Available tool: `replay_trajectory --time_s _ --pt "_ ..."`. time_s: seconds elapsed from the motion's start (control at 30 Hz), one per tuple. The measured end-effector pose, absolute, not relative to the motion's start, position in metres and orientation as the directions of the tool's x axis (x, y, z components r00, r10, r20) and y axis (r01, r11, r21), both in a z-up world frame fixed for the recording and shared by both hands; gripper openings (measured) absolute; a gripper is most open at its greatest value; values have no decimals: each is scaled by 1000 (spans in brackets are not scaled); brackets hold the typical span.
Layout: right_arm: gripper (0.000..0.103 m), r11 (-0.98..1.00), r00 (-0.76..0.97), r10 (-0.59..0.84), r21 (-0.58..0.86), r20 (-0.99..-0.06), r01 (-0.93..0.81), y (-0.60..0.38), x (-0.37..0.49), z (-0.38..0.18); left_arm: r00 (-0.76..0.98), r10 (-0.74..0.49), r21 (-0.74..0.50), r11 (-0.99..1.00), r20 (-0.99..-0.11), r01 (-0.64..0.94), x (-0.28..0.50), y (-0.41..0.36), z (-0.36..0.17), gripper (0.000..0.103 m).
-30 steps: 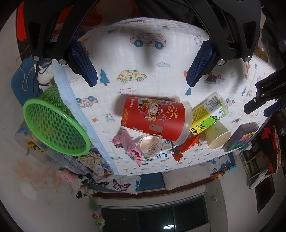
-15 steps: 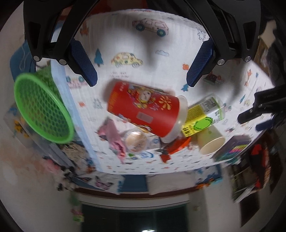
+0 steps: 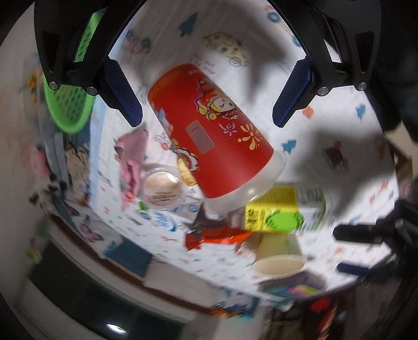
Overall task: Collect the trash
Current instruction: 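Grasp the large red printed cup with the right gripper, then lift the red cup with the right gripper while the left gripper grasps the orange wrapper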
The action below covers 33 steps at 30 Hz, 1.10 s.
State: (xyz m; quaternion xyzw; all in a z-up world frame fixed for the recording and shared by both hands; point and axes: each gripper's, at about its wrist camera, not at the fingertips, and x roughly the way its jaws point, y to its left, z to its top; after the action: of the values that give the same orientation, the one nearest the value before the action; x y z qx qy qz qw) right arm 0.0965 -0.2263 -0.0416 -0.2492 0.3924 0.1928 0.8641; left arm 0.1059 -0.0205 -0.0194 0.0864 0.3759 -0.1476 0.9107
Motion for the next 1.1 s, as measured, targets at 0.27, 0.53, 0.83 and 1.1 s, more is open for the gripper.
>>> replay_trajectory --time_s 0.27,0.53,0.83,1.1 --pt "97 621 547 107 -374 -830 -689 -211 115 -71 634 -238 17 929 -736 369 115 -24 -28 97" --pt "73 530 526 73 -414 -847 -740 -204 126 -74 588 -256 8 913 -767 408 127 -28 -38 97" --pt "72 514 495 -1 -425 -869 -745 -225 107 -64 556 -301 -36 899 -775 436 136 -35 -41 97" --pt "72 621 468 9 -362 -884 -695 -257 88 -49 543 -380 -59 854 -749 517 124 -54 -14 96"
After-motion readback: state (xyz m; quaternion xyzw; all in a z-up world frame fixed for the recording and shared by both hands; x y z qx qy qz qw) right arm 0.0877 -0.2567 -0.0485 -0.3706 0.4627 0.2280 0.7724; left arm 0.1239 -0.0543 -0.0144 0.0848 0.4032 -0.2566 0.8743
